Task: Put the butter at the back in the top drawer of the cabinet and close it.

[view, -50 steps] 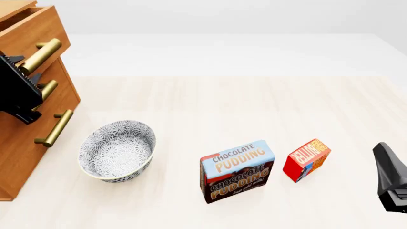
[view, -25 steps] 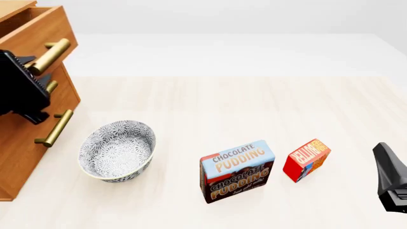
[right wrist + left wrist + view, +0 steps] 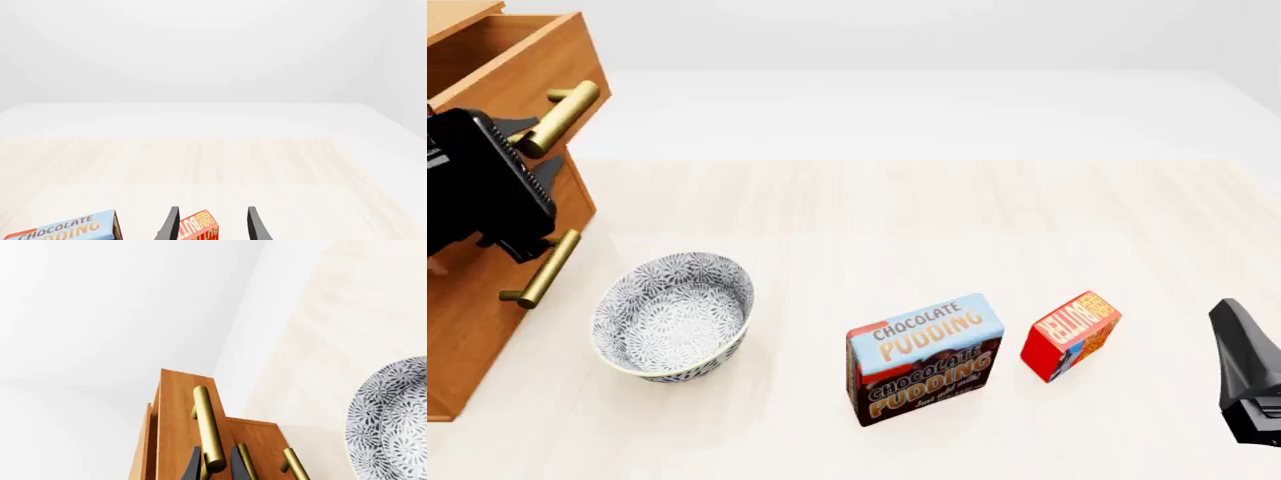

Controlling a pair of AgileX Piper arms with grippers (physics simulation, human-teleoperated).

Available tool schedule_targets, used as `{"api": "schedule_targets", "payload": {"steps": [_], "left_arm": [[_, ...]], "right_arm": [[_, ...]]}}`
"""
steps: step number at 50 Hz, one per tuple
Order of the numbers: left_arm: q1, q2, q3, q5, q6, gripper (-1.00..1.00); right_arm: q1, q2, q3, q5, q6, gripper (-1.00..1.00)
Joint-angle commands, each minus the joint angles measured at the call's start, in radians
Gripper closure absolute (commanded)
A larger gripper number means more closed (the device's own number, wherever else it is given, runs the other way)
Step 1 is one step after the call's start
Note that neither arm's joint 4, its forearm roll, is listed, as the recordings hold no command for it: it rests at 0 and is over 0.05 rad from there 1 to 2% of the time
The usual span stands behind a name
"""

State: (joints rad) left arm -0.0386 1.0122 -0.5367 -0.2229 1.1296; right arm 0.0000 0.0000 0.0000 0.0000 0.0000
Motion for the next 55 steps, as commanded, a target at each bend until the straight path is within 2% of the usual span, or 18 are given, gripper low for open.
{"api": "schedule_targets", "payload": {"steps": [1, 11, 36, 44, 45, 55], "left_arm": [[-0.039, 0.017, -0.022, -0.018, 0.021, 1.0], [-0.061, 0.036, -0.032, -0.03, 0.02, 1.0], [-0.102, -0.067, -0.017, 0.044, 0.017, 1.0], [-0.107, -0.119, -0.034, 0.097, 0.007, 1.0], [-0.105, -0.127, -0.035, 0.107, 0.005, -1.0], [-0.106, -0.194, -0.053, 0.165, -0.001, -1.0]], "right_arm": [[0.0, 0.0, 0.0, 0.0, 0.0, -1.0], [0.0, 0.0, 0.0, 0.0, 0.0, -1.0], [0.0, 0.0, 0.0, 0.0, 0.0, -1.0], [0.0, 0.0, 0.0, 0.0, 0.0, -1.0], [0.0, 0.0, 0.0, 0.0, 0.0, -1.0], [0.0, 0.0, 0.0, 0.0, 0.0, -1.0]]}}
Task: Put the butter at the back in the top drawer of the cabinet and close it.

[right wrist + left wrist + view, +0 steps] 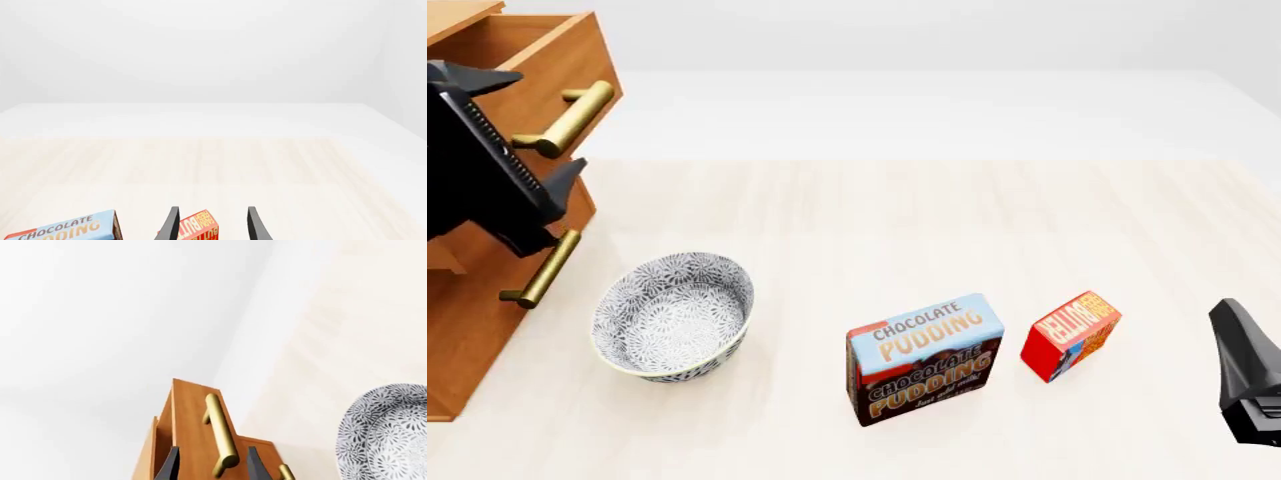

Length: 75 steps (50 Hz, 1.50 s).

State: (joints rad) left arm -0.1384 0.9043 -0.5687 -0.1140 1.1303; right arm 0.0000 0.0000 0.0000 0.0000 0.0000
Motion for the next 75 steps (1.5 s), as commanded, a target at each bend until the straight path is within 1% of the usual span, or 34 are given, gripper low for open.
{"api": "schedule_targets", "payload": {"steps": [1, 12, 18, 19, 22, 23, 26, 28, 29, 30, 31, 35, 37, 39, 40, 42, 45, 48, 49, 50, 51, 52, 53, 55, 56, 57, 59, 60, 62, 64, 66, 67, 70, 75], "left_arm": [[-0.009, -0.091, -0.024, 0.062, -0.002, -1.0], [-0.03, -0.163, -0.073, 0.153, -0.028, -1.0], [-0.047, -0.169, -0.141, 0.234, -0.091, -1.0], [-0.063, -0.16, -0.169, 0.259, -0.117, -1.0], [-0.058, -0.173, -0.187, 0.281, -0.126, -1.0], [-0.069, -0.162, -0.236, 0.324, -0.167, -1.0], [-0.07, -0.163, -0.256, 0.342, -0.181, -1.0], [-0.079, -0.156, -0.286, 0.369, -0.207, -1.0], [-0.084, -0.141, -0.335, 0.418, -0.256, -1.0], [-0.084, -0.141, -0.336, 0.418, -0.256, -1.0], [-0.089, -0.135, -0.371, 0.448, -0.289, -1.0], [-0.09, -0.131, -0.391, 0.461, -0.299, -1.0], [-0.083, -0.11, -0.441, 0.499, -0.351, -1.0], [-0.084, -0.108, -0.455, 0.505, -0.362, -1.0], [-0.082, -0.095, -0.48, 0.531, -0.393, -1.0], [-0.106, -0.075, -0.508, 0.549, -0.416, -1.0], [-0.096, -0.074, -0.536, 0.575, -0.44, -1.0], [-0.08, -0.056, -0.601, 0.629, -0.487, -1.0], [-0.072, -0.033, -0.654, 0.669, -0.52, -1.0], [-0.068, -0.024, -0.672, 0.683, -0.529, -1.0], [-0.054, -0.004, -0.717, 0.722, -0.551, -1.0], [-0.054, -0.004, -0.718, 0.722, -0.551, -1.0], [-0.056, 0.024, -0.798, 0.776, -0.595, -1.0], [-0.055, 0.041, -0.86, 0.824, -0.632, -1.0], [-0.055, 0.042, -0.861, 0.824, -0.632, -1.0], [-0.045, 0.044, -0.904, 0.855, -0.634, -1.0], [-0.024, 0.038, -0.913, 0.866, -0.643, -1.0], [-0.017, 0.067, -0.972, 0.912, -0.685, -1.0], [-0.017, 0.102, -1.04, 0.968, -0.739, -1.0], [0.004, 0.108, -1.094, 1.004, -0.759, -1.0], [0.006, 0.118, -1.114, 1.021, -0.771, -1.0], [0.011, 0.134, -1.141, 1.051, -0.8, -1.0], [0.019, 0.147, -1.163, 1.08, -0.833, -1.0], [0.018, 0.163, -1.173, 1.106, -0.866, -1.0]], "right_arm": [[0.0, 0.0, 0.0, 0.0, 0.0, -1.0], [0.0, 0.0, 0.0, 0.0, 0.0, -1.0], [0.0, 0.0, 0.0, 0.0, 0.0, -1.0], [0.0, 0.0, 0.0, 0.0, 0.0, -1.0], [0.0, 0.0, 0.0, 0.0, 0.0, -1.0], [0.0, 0.0, 0.0, 0.0, 0.0, -1.0], [0.0, 0.0, 0.0, 0.0, 0.0, -1.0], [0.0, 0.0, 0.0, 0.0, 0.0, -1.0], [0.0, 0.0, 0.0, 0.0, 0.0, -1.0], [0.0, 0.0, 0.0, 0.0, 0.0, -1.0], [0.0, 0.0, 0.0, 0.0, 0.0, -1.0], [0.0, 0.0, 0.0, 0.0, 0.0, -1.0], [0.0, 0.0, 0.0, 0.0, 0.0, -1.0], [0.0, 0.0, 0.0, 0.0, 0.0, -1.0], [0.0, 0.0, 0.0, 0.0, 0.0, -1.0], [0.0, 0.0, 0.0, 0.0, 0.0, -1.0], [0.0, 0.0, 0.0, 0.0, 0.0, -1.0], [0.0, 0.0, 0.0, 0.0, 0.0, -1.0], [0.0, 0.0, 0.0, 0.0, 0.0, -1.0], [0.0, 0.0, 0.0, 0.0, 0.0, -1.0], [0.0, 0.0, 0.0, 0.0, 0.0, -1.0], [0.0, 0.0, 0.0, 0.0, 0.0, -1.0], [0.0, 0.0, 0.0, 0.0, 0.0, -1.0], [0.0, 0.0, 0.0, 0.0, 0.0, -1.0], [0.0, 0.0, 0.0, 0.0, 0.0, -1.0], [0.0, 0.0, 0.0, 0.0, 0.0, -1.0], [0.0, 0.0, 0.0, 0.0, 0.0, -1.0], [0.0, 0.0, 0.0, 0.0, 0.0, -1.0], [0.0, 0.0, 0.0, 0.0, 0.0, -1.0], [0.0, 0.0, 0.0, 0.0, 0.0, -1.0], [0.0, 0.0, 0.0, 0.0, 0.0, -1.0], [0.0, 0.0, 0.0, 0.0, 0.0, -1.0], [0.0, 0.0, 0.0, 0.0, 0.0, -1.0], [0.0, 0.0, 0.0, 0.0, 0.0, -1.0]]}}
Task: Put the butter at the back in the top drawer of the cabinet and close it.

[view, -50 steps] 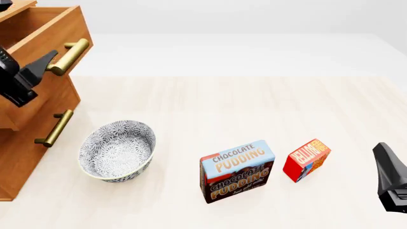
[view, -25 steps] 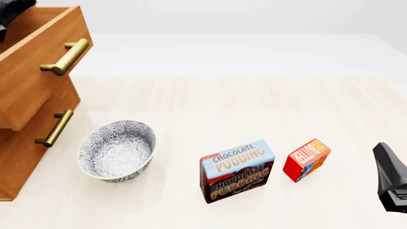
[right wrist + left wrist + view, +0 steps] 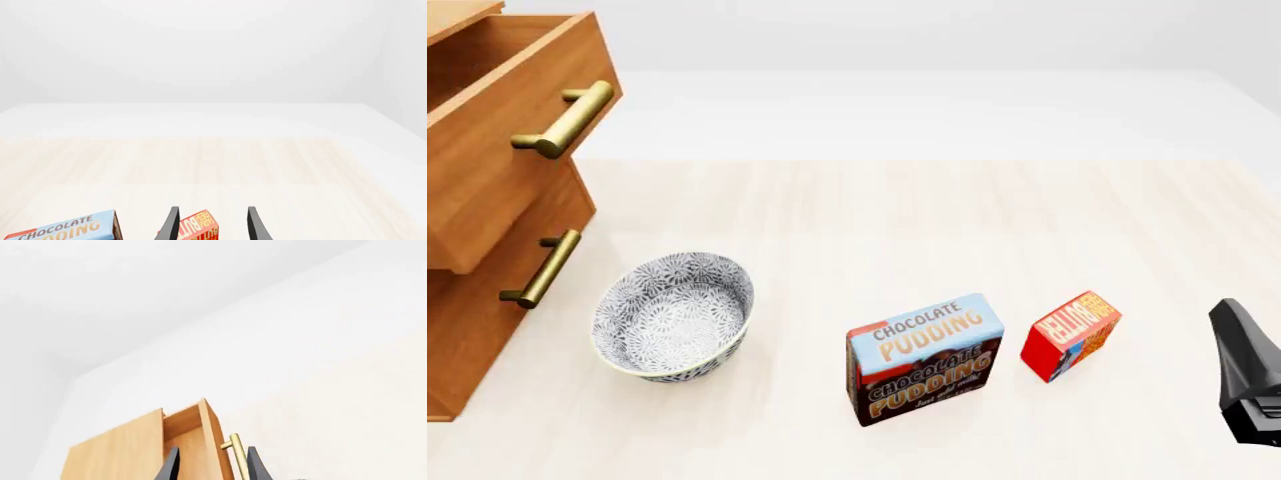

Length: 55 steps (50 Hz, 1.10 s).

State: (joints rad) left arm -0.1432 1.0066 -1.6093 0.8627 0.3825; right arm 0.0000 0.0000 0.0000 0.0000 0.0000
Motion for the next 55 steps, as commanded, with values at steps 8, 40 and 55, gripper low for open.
{"api": "schedule_targets", "payload": {"steps": [8, 40, 55], "left_arm": [[0.03, 0.088, -0.138, 0.16, -0.165, -1.0], [0.072, 0.144, -0.106, 0.181, -0.259, -1.0], [0.098, 0.159, -0.055, 0.162, -0.275, -1.0]], "right_arm": [[0.0, 0.0, 0.0, 0.0, 0.0, -1.0], [0.0, 0.0, 0.0, 0.0, 0.0, -1.0], [0.0, 0.0, 0.0, 0.0, 0.0, -1.0]]}}
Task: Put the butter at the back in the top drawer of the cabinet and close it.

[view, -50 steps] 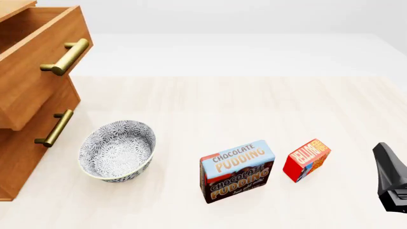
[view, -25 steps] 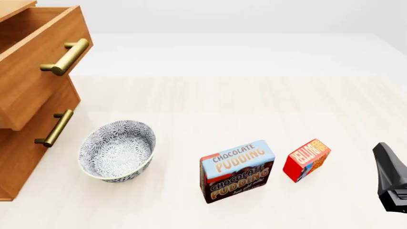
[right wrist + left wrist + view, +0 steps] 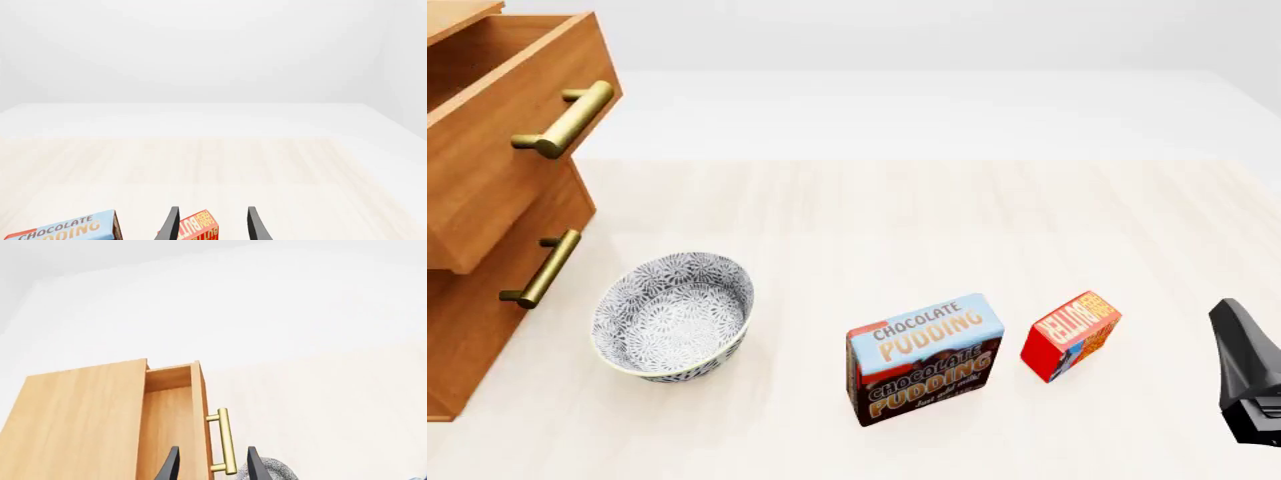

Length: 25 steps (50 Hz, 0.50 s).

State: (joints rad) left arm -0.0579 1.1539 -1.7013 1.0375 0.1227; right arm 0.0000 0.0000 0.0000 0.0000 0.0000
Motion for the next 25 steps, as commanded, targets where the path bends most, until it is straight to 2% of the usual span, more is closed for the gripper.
{"api": "schedule_targets", "payload": {"steps": [1, 17, 25], "left_arm": [[0.015, 0.013, 0.053, -0.019, -0.016, -1.0], [0.017, 0.029, 0.155, -0.069, -0.034, -1.0], [0.01, 0.039, 0.165, -0.074, -0.065, -1.0]], "right_arm": [[0.0, 0.0, 0.0, 0.0, 0.0, -1.0], [0.0, 0.0, 0.0, 0.0, 0.0, -1.0], [0.0, 0.0, 0.0, 0.0, 0.0, -1.0]]}}
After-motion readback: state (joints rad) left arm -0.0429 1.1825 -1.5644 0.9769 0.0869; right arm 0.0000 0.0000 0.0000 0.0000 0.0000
